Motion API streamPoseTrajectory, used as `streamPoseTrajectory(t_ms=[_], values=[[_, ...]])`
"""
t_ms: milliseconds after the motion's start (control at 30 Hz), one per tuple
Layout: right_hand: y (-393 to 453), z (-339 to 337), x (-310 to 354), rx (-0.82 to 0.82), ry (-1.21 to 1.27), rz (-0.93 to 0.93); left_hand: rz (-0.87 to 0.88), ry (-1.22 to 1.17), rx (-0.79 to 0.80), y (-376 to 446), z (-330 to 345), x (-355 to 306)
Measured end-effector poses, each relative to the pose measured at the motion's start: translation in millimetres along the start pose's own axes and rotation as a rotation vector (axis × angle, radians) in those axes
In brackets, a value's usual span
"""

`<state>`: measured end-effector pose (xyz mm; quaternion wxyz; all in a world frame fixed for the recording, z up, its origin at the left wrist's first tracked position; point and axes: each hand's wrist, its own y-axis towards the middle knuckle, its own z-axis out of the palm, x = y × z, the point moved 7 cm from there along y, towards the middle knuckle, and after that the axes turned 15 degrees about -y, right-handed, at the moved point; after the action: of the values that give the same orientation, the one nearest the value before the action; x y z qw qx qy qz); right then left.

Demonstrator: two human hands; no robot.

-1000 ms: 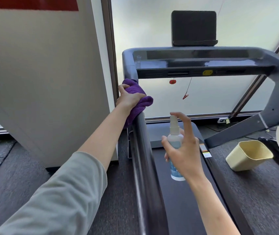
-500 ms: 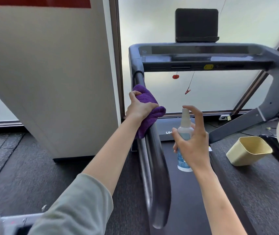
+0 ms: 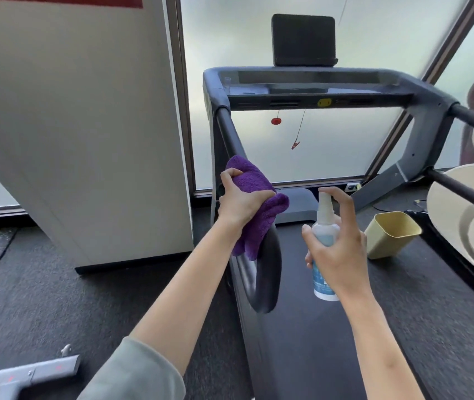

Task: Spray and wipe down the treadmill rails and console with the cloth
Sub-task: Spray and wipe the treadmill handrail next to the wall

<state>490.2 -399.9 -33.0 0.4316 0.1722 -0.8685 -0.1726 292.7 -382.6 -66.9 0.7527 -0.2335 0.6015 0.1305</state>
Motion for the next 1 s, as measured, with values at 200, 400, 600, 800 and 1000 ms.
streamPoseTrajectory(t_ms=[200,400,600,800,1000], values=[[-38,-14,5,0.004,-0.012,-0.021,0.053,-0.044,0.055,-54,-1,18],[-82,-13,-13,0.101,-0.01,-0.055,0.278,-0.204,-0.129,-106,-29,41],[-113,-6,-25,0.161,-0.067,-0.086,0.236,-0.547,-0.226,-132,-90,79],[-120,0,-31,0.103,-0.09,-0.002,0.225,-0.575,-0.188,-144,-110,90],[-120,4,-33,0.057,-0.102,0.05,0.222,-0.532,-0.199,-147,-109,90]])
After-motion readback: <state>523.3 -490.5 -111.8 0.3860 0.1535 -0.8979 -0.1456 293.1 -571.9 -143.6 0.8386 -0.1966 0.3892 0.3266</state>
